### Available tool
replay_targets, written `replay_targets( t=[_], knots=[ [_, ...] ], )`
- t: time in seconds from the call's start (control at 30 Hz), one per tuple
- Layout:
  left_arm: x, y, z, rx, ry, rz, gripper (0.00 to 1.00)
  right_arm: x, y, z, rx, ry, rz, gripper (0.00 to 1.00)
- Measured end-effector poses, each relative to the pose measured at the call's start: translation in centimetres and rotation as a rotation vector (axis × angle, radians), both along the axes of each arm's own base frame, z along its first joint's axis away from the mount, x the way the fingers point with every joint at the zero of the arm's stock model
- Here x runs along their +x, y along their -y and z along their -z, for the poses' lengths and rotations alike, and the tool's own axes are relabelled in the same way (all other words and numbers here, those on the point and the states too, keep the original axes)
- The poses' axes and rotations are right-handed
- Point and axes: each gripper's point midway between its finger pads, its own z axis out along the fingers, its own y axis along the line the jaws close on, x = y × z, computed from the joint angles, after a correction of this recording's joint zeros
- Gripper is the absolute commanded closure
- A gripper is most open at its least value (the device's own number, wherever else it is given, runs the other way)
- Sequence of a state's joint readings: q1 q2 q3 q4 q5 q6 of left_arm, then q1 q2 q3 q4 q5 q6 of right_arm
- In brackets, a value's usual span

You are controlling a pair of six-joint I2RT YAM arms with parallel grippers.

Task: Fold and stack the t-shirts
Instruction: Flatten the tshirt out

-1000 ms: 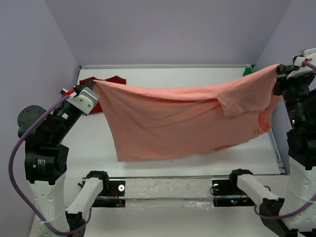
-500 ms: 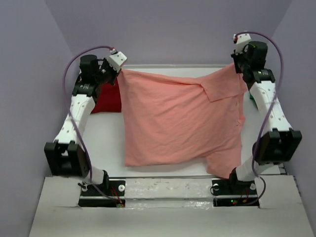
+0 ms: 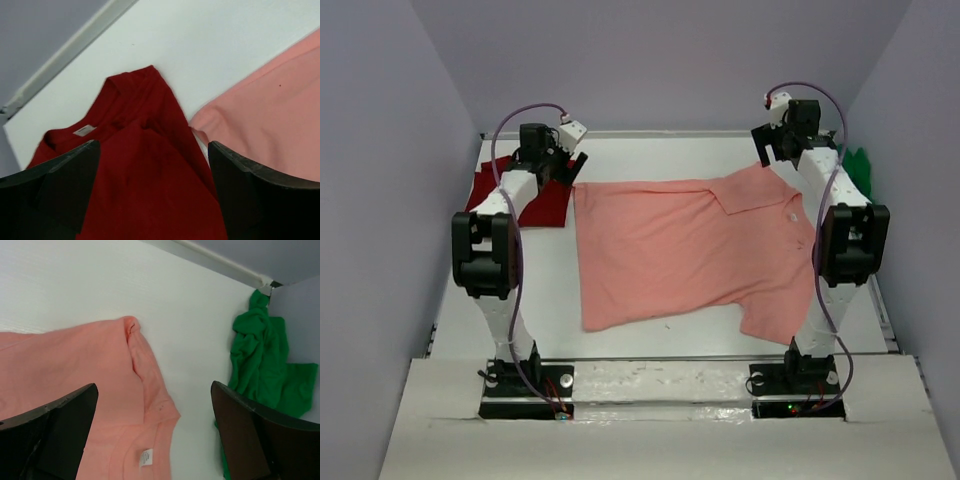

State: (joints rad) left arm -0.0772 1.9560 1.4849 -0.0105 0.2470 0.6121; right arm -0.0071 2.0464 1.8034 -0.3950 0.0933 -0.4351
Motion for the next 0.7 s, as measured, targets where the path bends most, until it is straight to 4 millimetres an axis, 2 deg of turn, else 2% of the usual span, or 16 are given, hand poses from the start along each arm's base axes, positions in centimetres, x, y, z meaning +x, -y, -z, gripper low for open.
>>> replay_targets(
  t=[0.03, 0.1, 0.13, 0.17, 0.2, 0.3, 0.33, 0.4, 0.43, 0.47, 0.5, 0.53, 0.57, 0.6, 0.63, 0.7],
  knots=[
    [-0.4, -0.3, -1.4, 0.005, 0.028, -0.011, 0.01, -0.6, 0.0, -1.1, 0.002, 0.014, 0.001, 0.0],
    [-2.0, -0.6, -5.7, 0.006, 0.109, -0.023, 0.01, -2.8, -0.1, -3.7, 0.007, 0.044, 0.001, 0.0],
    [-2.8, -0.7, -7.7, 0.002, 0.15, -0.023, 0.01, -4.8, -0.2, -5.8, 0.013, 0.061, 0.0, 0.0],
    [-4.7, -0.8, -11.6, -0.009, 0.227, -0.02, 0.01, -5.8, -0.3, -7.1, 0.016, 0.082, -0.001, 0.0],
    [-6.7, -0.7, -15.0, -0.021, 0.3, -0.013, 0.01, -7.5, -0.4, -9.4, 0.022, 0.122, -0.006, 0.0],
    [-12.7, -0.1, -22.9, -0.056, 0.476, 0.043, 0.03, -14.3, -1.0, -14.6, 0.041, 0.215, -0.027, 0.0],
    [-14.6, 0.2, -23.9, -0.064, 0.501, 0.071, 0.08, -15.9, -1.2, -15.6, 0.048, 0.237, -0.036, 0.0],
    [-17.2, 0.7, -24.5, -0.067, 0.521, 0.115, 0.12, -21.2, -1.9, -18.0, 0.068, 0.301, -0.067, 0.0],
    [-18.2, 1.0, -23.6, -0.059, 0.504, 0.142, 0.14, -22.4, -2.1, -17.9, 0.075, 0.296, -0.075, 0.0],
    [-19.1, 1.3, -21.5, -0.054, 0.449, 0.165, 0.19, -24.2, -2.3, -18.2, 0.081, 0.306, -0.084, 0.0],
    [-20.0, 1.6, -17.4, -0.034, 0.342, 0.194, 0.24, -25.3, -2.4, -18.0, 0.084, 0.31, -0.089, 0.0],
    [-20.2, 1.7, -16.4, -0.032, 0.313, 0.198, 0.24, -26.7, -2.5, -16.8, 0.089, 0.287, -0.093, 0.01],
    [-21.1, 1.7, -13.9, -0.019, 0.242, 0.211, 0.29, -27.4, -2.6, -15.8, 0.092, 0.262, -0.095, 0.02],
    [-21.9, 1.6, -10.2, 0.001, 0.137, 0.224, 0.38, -28.4, -2.6, -13.4, 0.096, 0.199, -0.094, 0.03],
    [-23.4, 1.4, -6.6, 0.023, 0.03, 0.235, 0.41, -29.0, -2.6, -11.6, 0.099, 0.146, -0.092, 0.03],
    [-26.0, 0.9, -2.7, 0.058, -0.105, 0.247, 0.48, -30.6, -2.6, -6.9, 0.107, -0.005, -0.083, 0.04]
  ],
)
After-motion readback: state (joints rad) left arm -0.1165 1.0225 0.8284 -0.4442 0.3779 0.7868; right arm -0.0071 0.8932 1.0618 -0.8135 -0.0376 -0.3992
